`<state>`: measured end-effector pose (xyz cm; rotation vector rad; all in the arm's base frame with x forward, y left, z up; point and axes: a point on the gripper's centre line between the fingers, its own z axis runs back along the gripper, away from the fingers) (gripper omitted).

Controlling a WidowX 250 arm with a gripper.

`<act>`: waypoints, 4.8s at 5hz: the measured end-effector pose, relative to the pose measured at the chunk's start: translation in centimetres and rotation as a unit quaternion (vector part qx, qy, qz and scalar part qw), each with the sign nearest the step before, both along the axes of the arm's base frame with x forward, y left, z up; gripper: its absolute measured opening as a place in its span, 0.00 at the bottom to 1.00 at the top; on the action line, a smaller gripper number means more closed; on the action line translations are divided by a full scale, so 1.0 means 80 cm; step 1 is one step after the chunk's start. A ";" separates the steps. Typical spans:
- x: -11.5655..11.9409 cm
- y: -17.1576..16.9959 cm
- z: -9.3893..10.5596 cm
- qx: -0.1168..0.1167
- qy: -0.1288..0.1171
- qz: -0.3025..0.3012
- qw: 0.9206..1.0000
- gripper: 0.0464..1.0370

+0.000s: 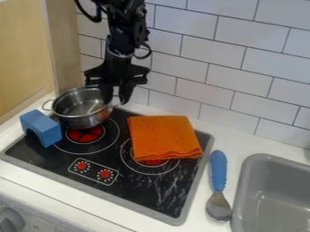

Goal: Move the metal pot to the bottom right side of the stove

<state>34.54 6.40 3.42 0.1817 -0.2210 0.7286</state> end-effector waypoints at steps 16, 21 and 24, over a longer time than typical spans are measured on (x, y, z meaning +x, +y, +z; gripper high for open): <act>-0.138 -0.180 -0.016 0.064 -0.017 -0.258 0.964 0.32; -0.146 -0.181 0.018 0.019 -0.050 -0.231 0.971 0.96; -0.151 -0.171 0.070 0.008 -0.099 -0.209 0.973 0.96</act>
